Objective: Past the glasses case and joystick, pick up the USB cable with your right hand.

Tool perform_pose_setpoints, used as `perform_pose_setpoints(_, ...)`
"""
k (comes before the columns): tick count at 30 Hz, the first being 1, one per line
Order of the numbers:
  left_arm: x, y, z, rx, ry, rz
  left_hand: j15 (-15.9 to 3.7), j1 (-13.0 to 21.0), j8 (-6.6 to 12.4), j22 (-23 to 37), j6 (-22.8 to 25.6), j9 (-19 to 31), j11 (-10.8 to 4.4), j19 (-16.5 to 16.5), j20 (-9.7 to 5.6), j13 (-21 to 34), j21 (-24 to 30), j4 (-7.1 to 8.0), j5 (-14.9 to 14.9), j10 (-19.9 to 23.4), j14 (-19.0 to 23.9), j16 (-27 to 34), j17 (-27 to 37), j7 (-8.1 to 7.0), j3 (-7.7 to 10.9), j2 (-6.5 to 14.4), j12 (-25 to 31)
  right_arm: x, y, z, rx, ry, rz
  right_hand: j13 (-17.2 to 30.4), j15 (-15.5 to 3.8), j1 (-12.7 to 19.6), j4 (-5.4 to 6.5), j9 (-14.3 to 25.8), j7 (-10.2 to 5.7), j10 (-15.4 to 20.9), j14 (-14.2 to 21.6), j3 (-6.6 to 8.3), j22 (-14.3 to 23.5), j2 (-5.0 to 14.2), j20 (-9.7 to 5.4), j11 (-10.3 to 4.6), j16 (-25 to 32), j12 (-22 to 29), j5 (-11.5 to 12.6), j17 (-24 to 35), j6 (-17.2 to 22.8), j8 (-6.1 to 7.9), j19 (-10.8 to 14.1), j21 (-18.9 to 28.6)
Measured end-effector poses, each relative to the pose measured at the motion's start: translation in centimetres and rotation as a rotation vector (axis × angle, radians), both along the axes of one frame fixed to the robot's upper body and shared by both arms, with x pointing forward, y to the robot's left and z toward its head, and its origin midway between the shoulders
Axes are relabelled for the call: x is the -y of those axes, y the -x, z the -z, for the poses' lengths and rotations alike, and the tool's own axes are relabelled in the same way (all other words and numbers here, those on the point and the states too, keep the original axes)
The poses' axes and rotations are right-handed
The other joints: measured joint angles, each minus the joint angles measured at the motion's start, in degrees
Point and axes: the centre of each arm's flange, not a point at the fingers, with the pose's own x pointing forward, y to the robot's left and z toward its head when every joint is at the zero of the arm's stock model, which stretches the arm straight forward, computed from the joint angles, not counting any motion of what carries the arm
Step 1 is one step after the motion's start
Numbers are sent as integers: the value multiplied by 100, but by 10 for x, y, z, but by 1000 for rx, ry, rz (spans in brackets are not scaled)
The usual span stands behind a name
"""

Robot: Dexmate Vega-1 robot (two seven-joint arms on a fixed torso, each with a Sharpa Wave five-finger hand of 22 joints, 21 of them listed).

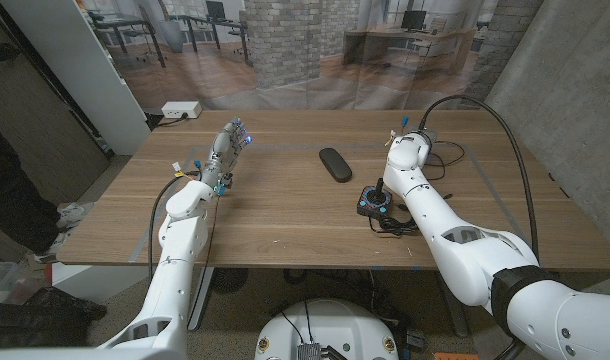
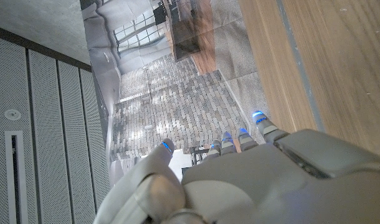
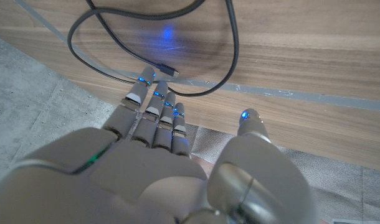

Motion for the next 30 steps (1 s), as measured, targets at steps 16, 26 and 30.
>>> perform_pose_setpoints(16, -1, 5, 1, 11, 4, 2, 0, -16, 0, 0, 0, 0, 0, 31, 31, 0, 0, 0, -24, 0, 0, 0, 0, 0, 0, 16, 0, 0, -1, 0, -27, -16, 12, 0, -22, -159, 126, -13, -56, 99, 183, -126, 30, -23, 89, -4, 44, 0, 0, 53, 136, -2, 341, 29)
perform_pose_setpoints(26, -3, 7, 2, 16, 7, 2, 0, -47, 0, 0, 0, 0, -21, 30, 30, 0, 0, 0, -23, 21, 0, 0, 0, 0, 0, -15, 0, -3, -3, -1, -44, 1, 22, 30, -44, 161, -49, -13, -85, 115, 350, -62, 30, 7, 9, -90, 85, -45, 88, 67, 120, -47, 545, 73)
perform_pose_setpoints(30, -3, 8, 2, 18, 8, 1, 0, -47, 0, 0, 0, 0, -21, 30, 30, 0, 0, 0, -23, 21, 0, 0, 0, 0, 0, -15, 0, -5, -4, -1, -50, 13, 27, 30, -52, 200, -49, -13, -151, 169, 485, -62, 35, -31, -14, -143, 145, -45, 101, 102, 186, -47, 523, 73)
